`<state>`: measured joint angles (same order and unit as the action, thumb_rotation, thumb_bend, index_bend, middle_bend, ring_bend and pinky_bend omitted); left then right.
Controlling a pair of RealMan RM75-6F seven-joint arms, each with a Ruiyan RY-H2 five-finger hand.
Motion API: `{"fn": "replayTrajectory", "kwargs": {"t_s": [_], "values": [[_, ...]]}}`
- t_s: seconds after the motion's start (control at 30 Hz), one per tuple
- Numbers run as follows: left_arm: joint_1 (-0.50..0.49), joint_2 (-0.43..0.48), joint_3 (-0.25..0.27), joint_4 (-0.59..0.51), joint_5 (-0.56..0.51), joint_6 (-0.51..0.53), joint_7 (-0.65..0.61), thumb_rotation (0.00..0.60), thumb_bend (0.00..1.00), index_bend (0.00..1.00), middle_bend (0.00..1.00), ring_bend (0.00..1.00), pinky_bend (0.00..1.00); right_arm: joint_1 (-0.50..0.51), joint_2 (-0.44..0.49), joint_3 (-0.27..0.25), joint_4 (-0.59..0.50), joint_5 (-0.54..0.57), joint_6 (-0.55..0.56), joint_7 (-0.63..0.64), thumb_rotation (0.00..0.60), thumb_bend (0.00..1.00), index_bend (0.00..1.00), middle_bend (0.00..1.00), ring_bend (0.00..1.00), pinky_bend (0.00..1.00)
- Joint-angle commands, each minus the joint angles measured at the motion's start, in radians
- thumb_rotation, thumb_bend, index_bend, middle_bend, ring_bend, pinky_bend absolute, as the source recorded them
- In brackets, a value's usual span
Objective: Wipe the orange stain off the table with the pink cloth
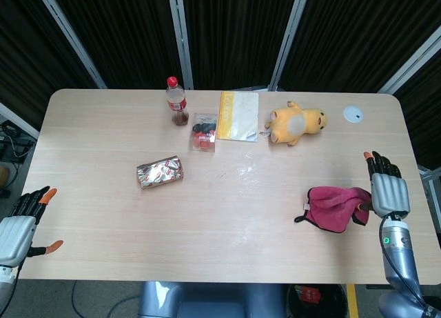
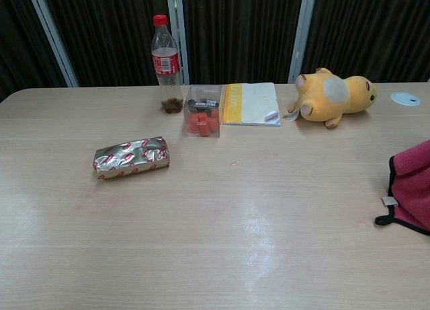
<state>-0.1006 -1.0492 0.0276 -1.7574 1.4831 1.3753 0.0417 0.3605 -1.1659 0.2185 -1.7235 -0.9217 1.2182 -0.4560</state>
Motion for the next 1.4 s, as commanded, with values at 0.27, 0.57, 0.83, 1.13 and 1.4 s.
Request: {"fn": "replayTrajectory", "kwargs": {"t_s": [0.27,0.57,0.83,1.13,1.4], "values": [[0.003,-0.005,0.000,0.000,0.001,0.007,0.014,0.600,0.00,0.03,0.00,0.00,0.00,0.047,0.183,-0.095,-0.138,0.111,-0.149,-0.183,0.600,0.00,0.00,0.00,0.00,0.07],[0.003,-0.006,-0.003,-0.002,-0.006,0.005,0.014,0.600,0.00,0.03,0.00,0.00,0.00,0.050,0.174,-0.108,-0.180,0.121,-0.108,-0.138,0.600,0.00,0.00,0.00,0.00,0.07],[0.006,-0.009,-0.007,0.003,0.003,0.018,-0.001,0.600,0.00,0.03,0.00,0.00,0.00,-0.093,0.048,-0.131,-0.079,-0.252,0.180,0.116,0.600,0.00,0.00,0.00,0.00,0.07],[0.008,-0.019,-0.010,0.024,0.020,0.035,-0.006,0.600,0.00,0.01,0.00,0.00,0.00,-0.247,0.045,-0.258,0.035,-0.577,0.407,0.236,0.600,0.00,0.00,0.00,0.00,0.07],[0.007,-0.023,-0.007,0.047,0.046,0.048,-0.006,0.600,0.00,0.00,0.00,0.00,0.00,-0.280,0.031,-0.260,0.069,-0.604,0.420,0.270,0.600,0.00,0.00,0.00,0.00,0.07]]}}
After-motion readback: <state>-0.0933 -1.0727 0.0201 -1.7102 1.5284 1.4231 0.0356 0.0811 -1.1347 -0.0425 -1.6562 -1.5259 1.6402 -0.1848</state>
